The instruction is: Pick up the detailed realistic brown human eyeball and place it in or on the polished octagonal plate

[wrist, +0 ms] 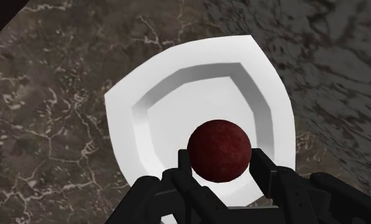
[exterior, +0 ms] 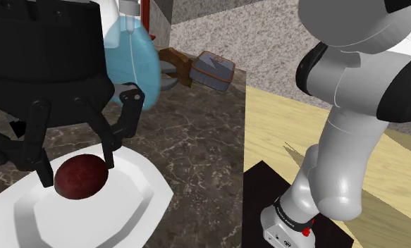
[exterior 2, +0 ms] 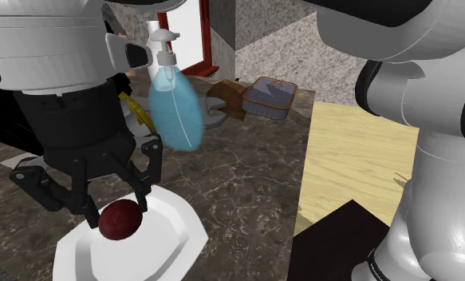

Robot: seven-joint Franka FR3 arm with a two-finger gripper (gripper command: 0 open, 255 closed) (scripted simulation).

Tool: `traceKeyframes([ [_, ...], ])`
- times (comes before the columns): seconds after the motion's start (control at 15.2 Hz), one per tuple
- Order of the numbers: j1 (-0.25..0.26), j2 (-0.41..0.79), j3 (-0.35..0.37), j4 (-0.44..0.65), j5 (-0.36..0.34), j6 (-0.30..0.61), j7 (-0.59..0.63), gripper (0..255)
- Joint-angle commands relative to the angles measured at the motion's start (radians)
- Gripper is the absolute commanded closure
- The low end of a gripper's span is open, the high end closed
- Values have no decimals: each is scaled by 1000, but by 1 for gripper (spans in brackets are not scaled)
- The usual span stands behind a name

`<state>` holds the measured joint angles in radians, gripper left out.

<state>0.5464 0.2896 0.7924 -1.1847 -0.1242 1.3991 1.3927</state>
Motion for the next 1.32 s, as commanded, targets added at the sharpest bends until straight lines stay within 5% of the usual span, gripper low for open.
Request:
traceKeyframes([
  [0.0, -21, -23, 0, -55, 17, 37, -10, 255],
  [0.33, -53, -61, -1, -170, 45, 121, -28, 255],
  [0.86, -54, -64, -2, -176, 47, 126, -29, 255],
  [0.92, -54, -64, -2, -176, 47, 126, -29, 0],
  [1.25, -54, -64, -2, -176, 47, 126, -29, 0],
])
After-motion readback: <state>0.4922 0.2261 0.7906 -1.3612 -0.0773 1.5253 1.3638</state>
